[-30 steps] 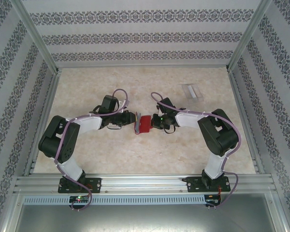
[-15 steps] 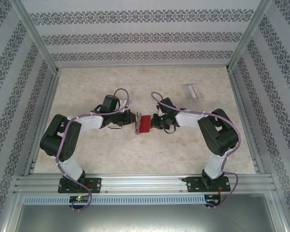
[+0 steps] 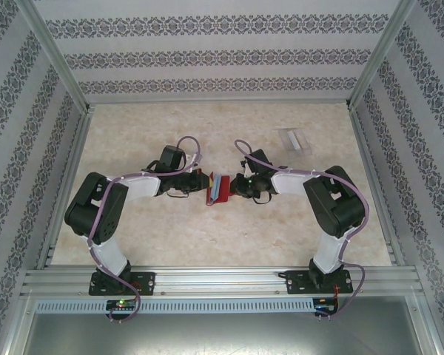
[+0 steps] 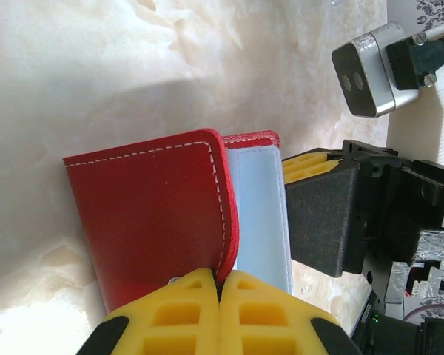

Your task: Put the credit cards into the card holder

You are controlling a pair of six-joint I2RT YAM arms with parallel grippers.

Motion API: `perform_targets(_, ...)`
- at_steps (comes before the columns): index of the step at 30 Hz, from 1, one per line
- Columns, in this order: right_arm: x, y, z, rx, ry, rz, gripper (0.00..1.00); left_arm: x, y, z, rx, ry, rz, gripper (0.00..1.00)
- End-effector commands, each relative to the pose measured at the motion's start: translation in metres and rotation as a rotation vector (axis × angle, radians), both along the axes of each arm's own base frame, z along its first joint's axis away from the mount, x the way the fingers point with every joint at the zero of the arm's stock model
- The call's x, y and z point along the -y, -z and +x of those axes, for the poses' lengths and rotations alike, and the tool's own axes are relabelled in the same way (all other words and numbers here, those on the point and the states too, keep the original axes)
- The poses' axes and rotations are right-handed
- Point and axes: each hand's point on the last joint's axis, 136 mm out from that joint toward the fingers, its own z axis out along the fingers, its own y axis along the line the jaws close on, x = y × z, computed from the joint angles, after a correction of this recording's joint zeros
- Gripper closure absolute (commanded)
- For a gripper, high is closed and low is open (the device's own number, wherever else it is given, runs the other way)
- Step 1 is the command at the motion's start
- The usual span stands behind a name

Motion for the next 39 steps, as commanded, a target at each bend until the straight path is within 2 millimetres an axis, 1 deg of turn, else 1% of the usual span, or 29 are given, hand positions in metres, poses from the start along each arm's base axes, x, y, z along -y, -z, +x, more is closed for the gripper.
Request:
perform_targets(1, 0.004, 0.006, -0.005, -0.048, 0.014, 0.028, 0.8, 0.0, 0.024, -0.012, -0.054, 0.016, 0.045, 1.0)
perform_targets(7, 0.016, -0.009, 0.001, -0.035, 0.031, 0.046, 0.78, 0.002, 0.029, -0.012, -0.058, 0.02, 0.028, 1.0)
perform_targets(11, 0.028, -0.019, 0.004, -0.022, 0.069, 0.054, 0.74, 0.003, 0.03, -0.011, -0.059, 0.018, 0.019, 1.0)
perform_targets(16, 0.044, -0.036, 0.002, -0.001, 0.117, 0.001, 0.68, 0.004, 0.029, -0.01, -0.061, 0.017, 0.006, 1.0)
perform_targets(18, 0.038, -0.046, 0.0, 0.004, 0.11, 0.028, 0.68, 0.005, 0.028, -0.011, -0.056, 0.016, 0.0, 1.0)
perform_targets(20, 0.027, -0.058, -0.003, 0.02, 0.085, 0.045, 0.69, 0.005, 0.028, -0.011, -0.055, 0.018, -0.002, 1.0)
perform_targets(21, 0.019, -0.065, -0.004, 0.03, 0.073, 0.056, 0.71, 0.006, 0.027, -0.011, -0.056, 0.021, -0.006, 1.0)
perform_targets(24, -0.009, -0.076, -0.006, 0.032, 0.056, 0.116, 0.87, 0.006, 0.024, -0.012, -0.051, 0.019, -0.012, 1.0)
perform_targets(25, -0.017, -0.076, -0.006, 0.027, 0.052, 0.128, 0.92, 0.006, 0.023, -0.011, -0.047, 0.017, -0.014, 1.0)
perform_targets(28, -0.03, -0.07, -0.003, 0.032, 0.032, 0.094, 0.97, 0.007, 0.024, -0.012, -0.052, 0.021, -0.018, 1.0)
perform_targets(30, -0.035, -0.065, -0.004, 0.038, 0.028, 0.06, 0.98, 0.007, 0.022, -0.012, -0.051, 0.02, -0.025, 1.0)
perform_targets(32, -0.04, -0.062, -0.004, 0.03, 0.03, 0.071, 0.98, 0.006, 0.022, -0.013, -0.044, 0.016, -0.029, 1.0)
perform_targets(35, -0.038, -0.048, -0.003, 0.012, 0.05, 0.052, 0.98, 0.007, 0.023, -0.013, -0.046, 0.019, -0.034, 1.0)
perform_targets(37, -0.034, -0.034, -0.001, -0.006, 0.069, 0.032, 0.98, 0.008, 0.022, -0.012, -0.043, 0.014, -0.044, 1.0)
perform_targets(39, -0.037, -0.024, 0.0, -0.024, 0.062, 0.045, 0.97, 0.008, 0.021, -0.012, -0.038, 0.013, -0.054, 1.0)
